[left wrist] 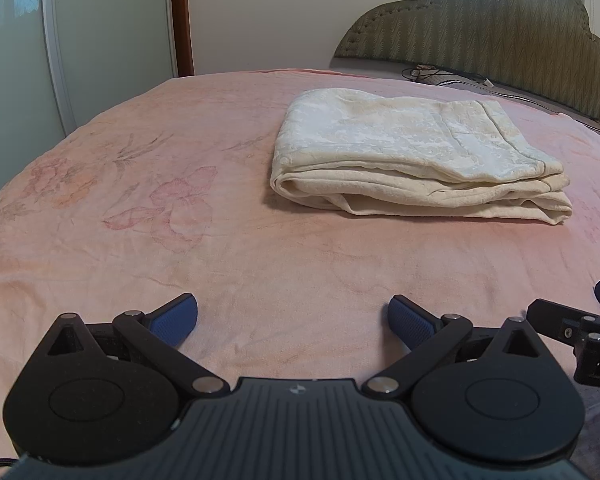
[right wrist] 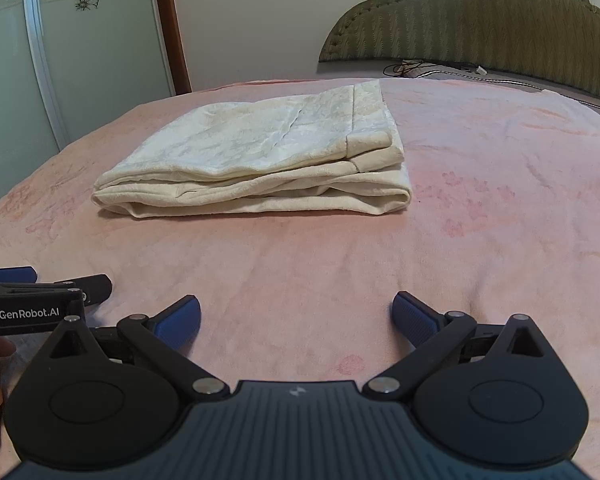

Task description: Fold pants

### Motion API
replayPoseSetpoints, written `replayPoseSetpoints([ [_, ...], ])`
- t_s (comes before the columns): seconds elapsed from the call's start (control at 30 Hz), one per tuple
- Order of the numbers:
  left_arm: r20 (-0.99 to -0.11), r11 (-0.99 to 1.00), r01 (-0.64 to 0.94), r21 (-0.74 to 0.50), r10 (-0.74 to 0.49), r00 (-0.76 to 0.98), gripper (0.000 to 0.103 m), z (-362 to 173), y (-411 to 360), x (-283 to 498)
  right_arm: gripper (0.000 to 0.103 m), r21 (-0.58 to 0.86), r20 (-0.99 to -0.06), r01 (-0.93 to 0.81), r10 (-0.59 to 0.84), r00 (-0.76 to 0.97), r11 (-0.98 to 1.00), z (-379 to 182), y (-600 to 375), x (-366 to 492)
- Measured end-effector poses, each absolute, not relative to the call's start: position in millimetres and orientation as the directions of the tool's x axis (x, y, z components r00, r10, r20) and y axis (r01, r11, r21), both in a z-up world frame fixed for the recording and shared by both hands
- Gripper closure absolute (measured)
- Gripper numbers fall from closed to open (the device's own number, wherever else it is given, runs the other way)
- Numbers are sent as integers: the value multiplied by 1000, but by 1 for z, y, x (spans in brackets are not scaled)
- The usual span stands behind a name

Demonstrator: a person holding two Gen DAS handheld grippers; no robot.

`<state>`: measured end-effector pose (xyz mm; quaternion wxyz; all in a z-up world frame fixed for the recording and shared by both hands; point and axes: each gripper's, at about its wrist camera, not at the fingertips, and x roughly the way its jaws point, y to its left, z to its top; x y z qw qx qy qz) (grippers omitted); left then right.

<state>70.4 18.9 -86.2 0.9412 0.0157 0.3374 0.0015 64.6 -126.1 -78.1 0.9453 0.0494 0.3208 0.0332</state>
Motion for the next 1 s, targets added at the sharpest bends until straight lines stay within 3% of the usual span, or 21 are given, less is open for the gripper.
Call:
replayPoseSetpoints([
  [0.4,-635,1000,7,27,12,772,0,-86,19,70,0,51,-620,-27,53,783,998,-79,-119,66],
  [0.53,-635,1000,7,27,12,772,0,-86,19,70,0,37,-580,39,-10,815,999,-75,-122,58],
  [0.63,-635,1000,7,27,11,772,0,-86,19,70,0,55,-618,45,-1,786,997,-78,-127,64],
  [1.0,-635,1000,7,27,11,773,0,-86,19,70,0,30,-625,40,-12,781,999,-80,-123,65],
])
